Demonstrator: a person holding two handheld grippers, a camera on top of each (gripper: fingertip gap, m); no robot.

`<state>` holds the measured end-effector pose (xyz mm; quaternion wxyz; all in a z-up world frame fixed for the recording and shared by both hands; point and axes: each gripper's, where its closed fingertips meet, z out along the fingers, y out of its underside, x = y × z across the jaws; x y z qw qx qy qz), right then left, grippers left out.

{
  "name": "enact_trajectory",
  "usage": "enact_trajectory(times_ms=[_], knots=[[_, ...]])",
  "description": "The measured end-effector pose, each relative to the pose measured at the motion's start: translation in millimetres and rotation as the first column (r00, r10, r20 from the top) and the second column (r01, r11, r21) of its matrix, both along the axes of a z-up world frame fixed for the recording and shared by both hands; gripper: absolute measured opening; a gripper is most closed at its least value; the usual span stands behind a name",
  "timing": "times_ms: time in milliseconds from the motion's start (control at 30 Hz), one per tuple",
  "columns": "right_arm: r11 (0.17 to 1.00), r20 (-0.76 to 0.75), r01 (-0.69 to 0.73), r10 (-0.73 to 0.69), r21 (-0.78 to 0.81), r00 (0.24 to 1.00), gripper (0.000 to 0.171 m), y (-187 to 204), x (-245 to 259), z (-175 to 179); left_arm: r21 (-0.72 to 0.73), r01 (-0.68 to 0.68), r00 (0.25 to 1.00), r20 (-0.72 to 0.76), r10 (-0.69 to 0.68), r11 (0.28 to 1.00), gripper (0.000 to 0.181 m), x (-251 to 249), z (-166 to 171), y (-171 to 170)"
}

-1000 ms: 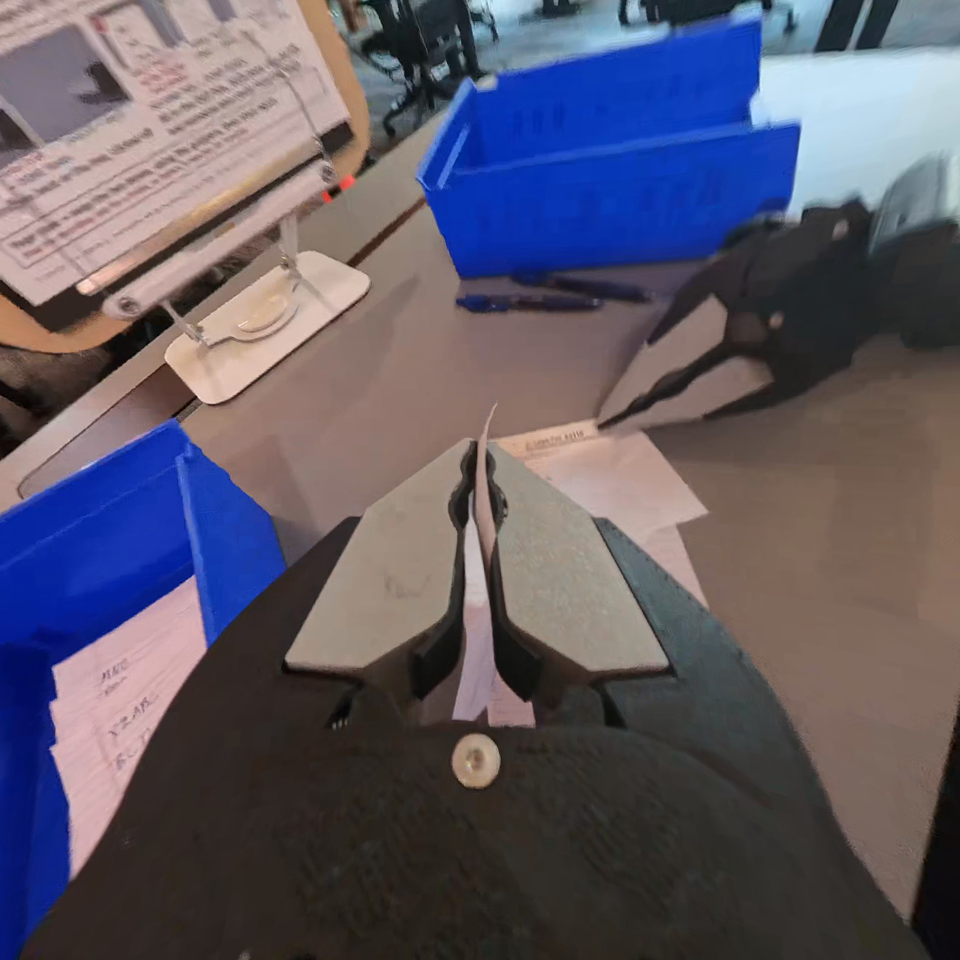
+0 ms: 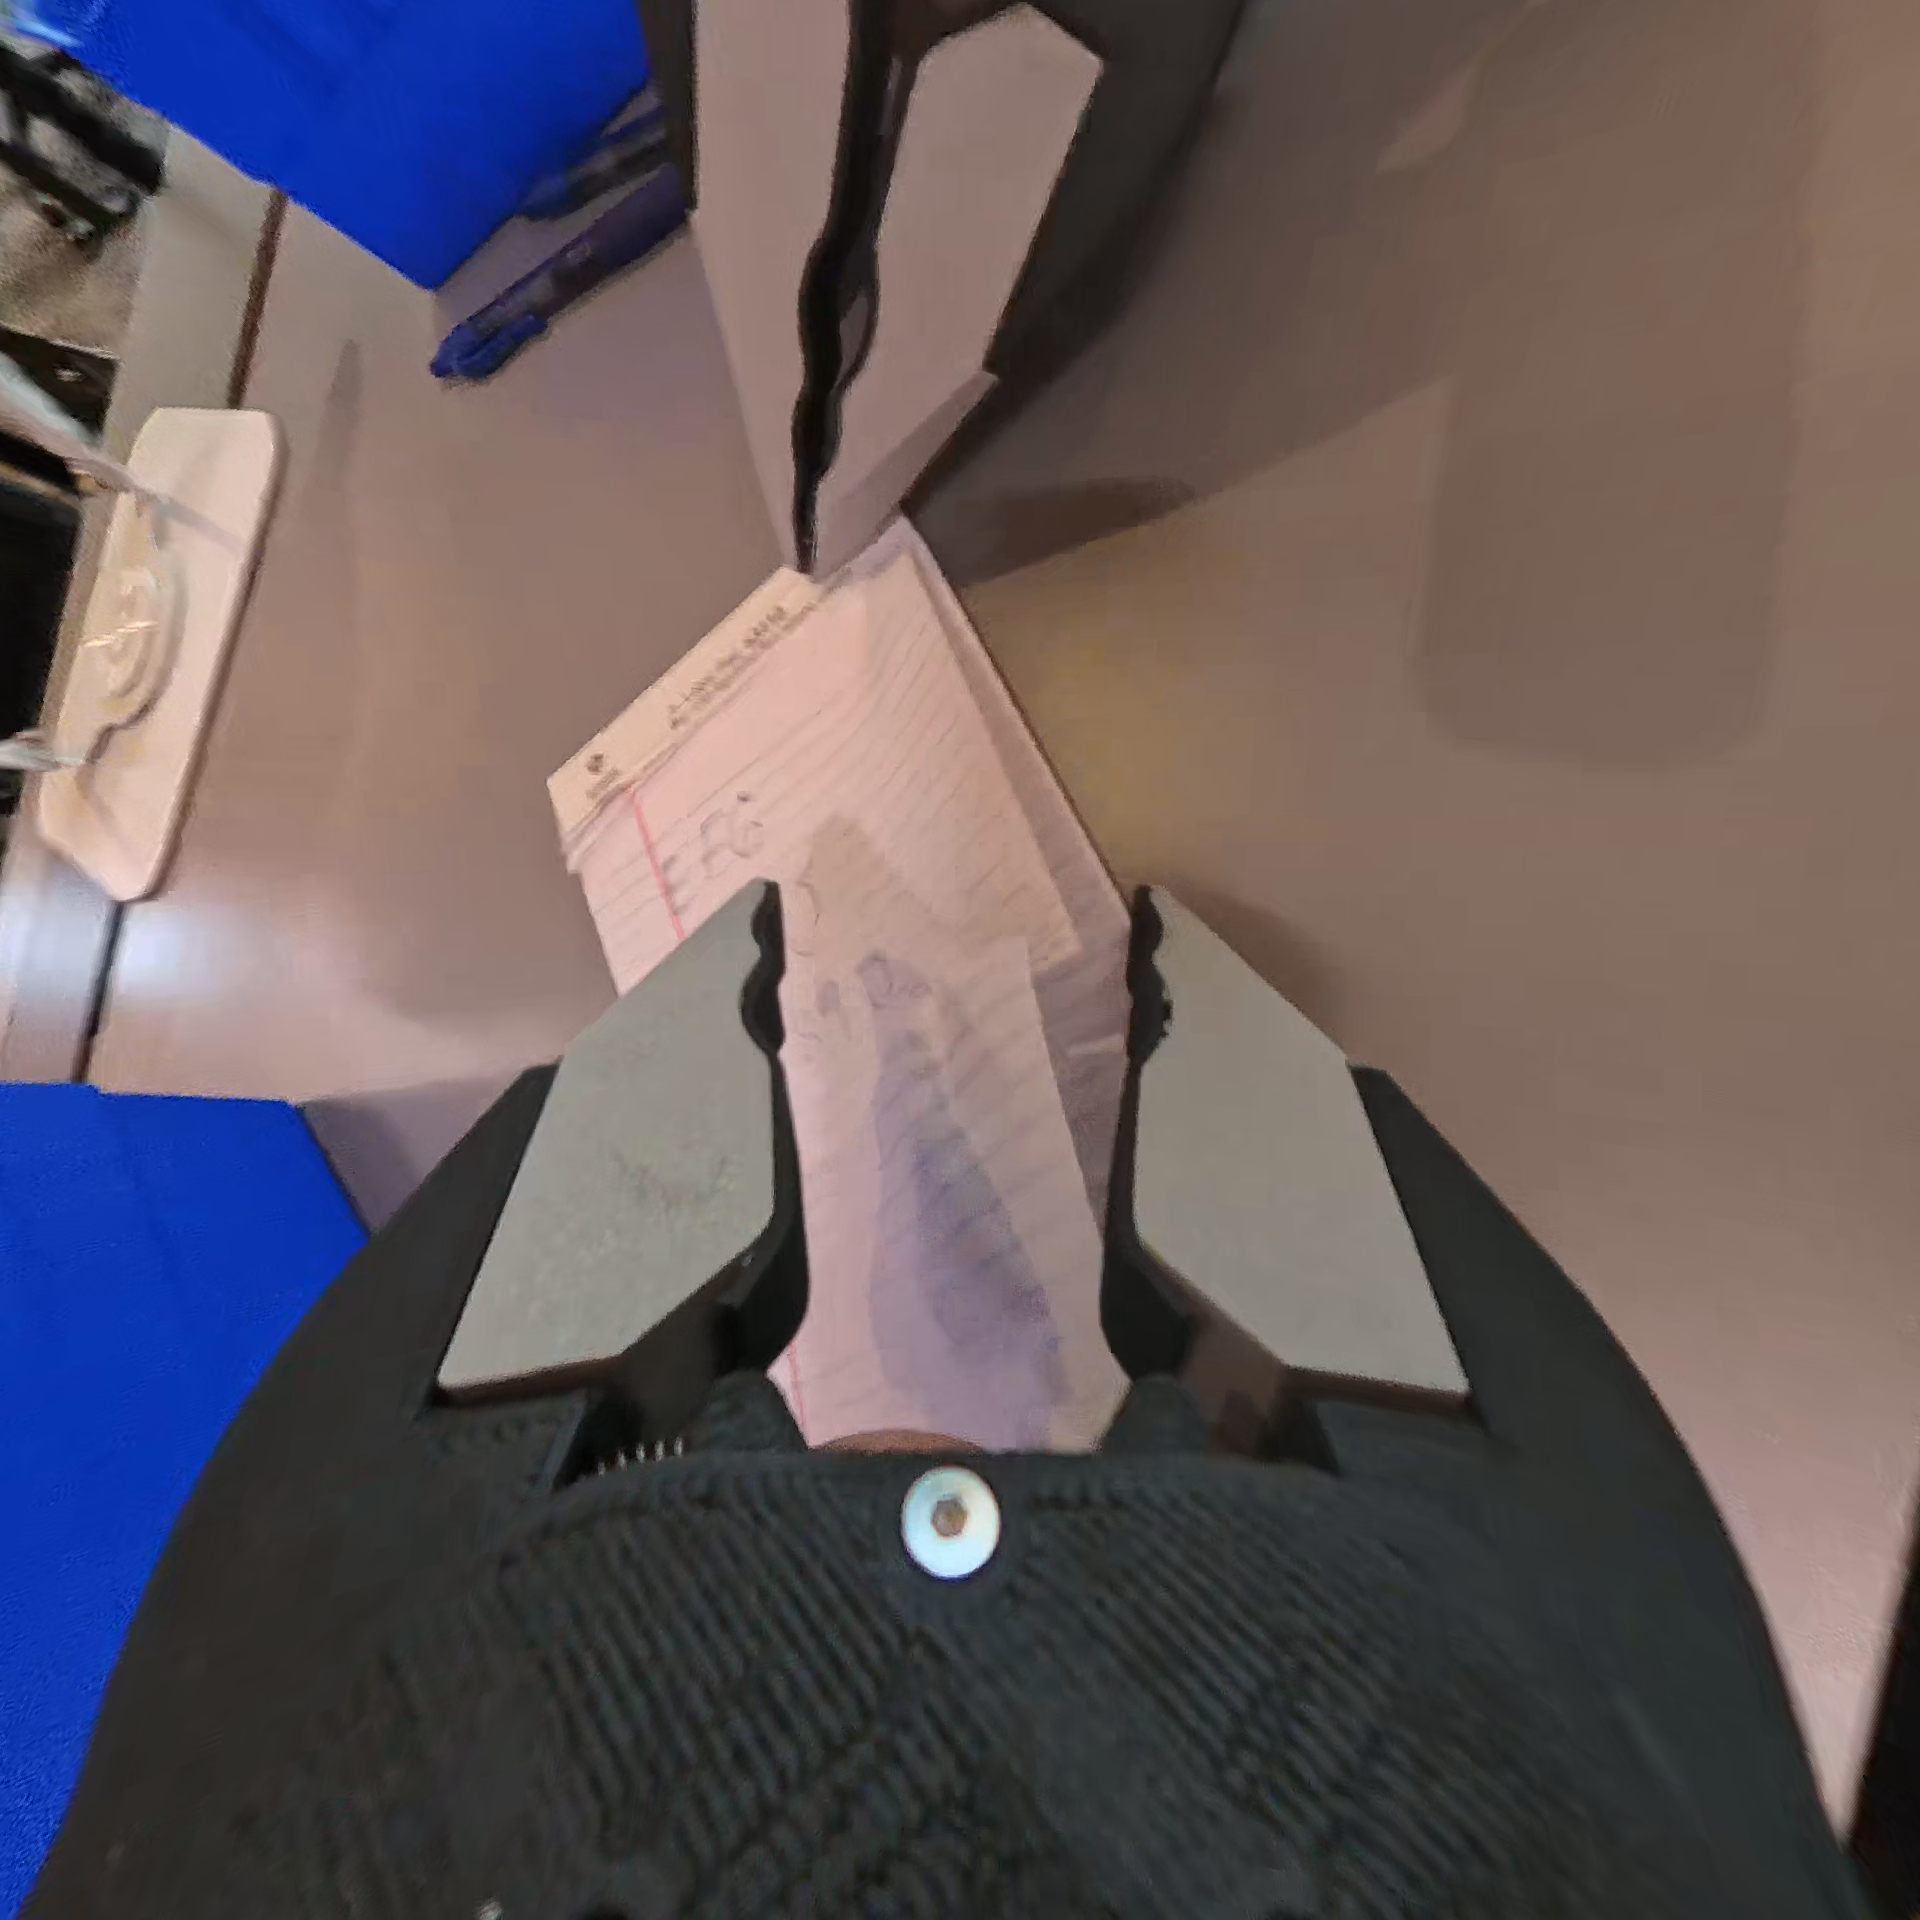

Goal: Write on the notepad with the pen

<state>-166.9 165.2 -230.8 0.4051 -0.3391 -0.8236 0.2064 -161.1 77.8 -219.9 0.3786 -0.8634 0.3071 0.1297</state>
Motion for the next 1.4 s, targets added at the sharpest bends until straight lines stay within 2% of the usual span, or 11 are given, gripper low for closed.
enact_trajectory(times_ms=[33, 167, 267, 433, 667, 800, 900, 933, 1000, 1167, 1400], knots=[[1.000, 0.003, 0.002, -0.002, -0.008, 1.000, 0.000, 0.5, 0.3, 0.0, 0.016, -0.020, 1.000, -0.012, 0.021, 1.000, 0.068, -3.0, 1.4, 5.3], [1.000, 0.013, 0.005, -0.005, -0.027, 1.000, 0.000, 3.4, 1.8, -0.1, 0.043, -0.061, 0.997, -0.035, 0.063, 0.997, 0.057, -11.9, 1.9, 18.3], [1.000, 0.012, -0.007, 0.007, -0.010, 1.000, 0.000, 4.4, 2.8, -0.1, 0.052, -0.034, 0.998, -0.050, 0.037, 0.998, 0.048, -10.2, 5.2, 20.2], [1.000, 0.020, -0.010, 0.011, -0.024, 1.000, 0.000, 4.4, 2.8, -0.1, 0.056, -0.049, 0.999, -0.014, 0.050, 0.997, 0.048, -22.7, 17.3, 23.6], [1.000, 0.023, -0.009, 0.010, -0.029, 1.000, 0.000, 4.5, 2.8, -0.3, 0.029, -0.035, 0.999, -0.006, 0.035, 0.999, 0.051, -22.6, 8.0, 27.2], [1.000, 0.024, -0.008, 0.008, -0.028, 1.000, 0.000, 4.4, 2.8, -0.4, 0.021, -0.041, 0.998, -0.040, 0.042, 0.999, 0.046, -24.1, -0.4, 31.1], [1.000, 0.024, -0.006, 0.007, -0.018, 1.000, 0.000, 4.4, 2.7, -0.4, 0.029, -0.028, 0.997, -0.073, 0.030, 0.999, 0.026, -21.4, -3.2, 34.4], [1.000, 0.023, -0.006, 0.007, -0.014, 1.000, 0.000, 4.4, 2.6, -0.5, 0.032, -0.032, 0.995, -0.090, 0.035, 0.999, 0.007, -22.2, -3.9, 35.5], [1.000, 0.022, -0.010, 0.010, -0.006, 1.000, 0.000, 4.5, 2.7, -0.6, 0.042, -0.052, 0.994, -0.094, 0.056, 0.998, 0.000, -23.5, -4.3, 38.1], [0.995, 0.012, -0.034, 0.033, 0.092, 0.999, 0.000, 2.3, 4.1, -1.1, 0.065, -0.110, 0.989, 0.105, 0.103, 0.992, 0.000, -26.2, 4.5, 39.0], [0.945, -0.022, -0.084, 0.095, 0.315, 0.995, 0.000, 0.0, 4.8, -1.4, 0.051, -0.155, 0.963, 0.230, 0.140, 0.987, 0.000, -34.1, 3.8, 42.1]])
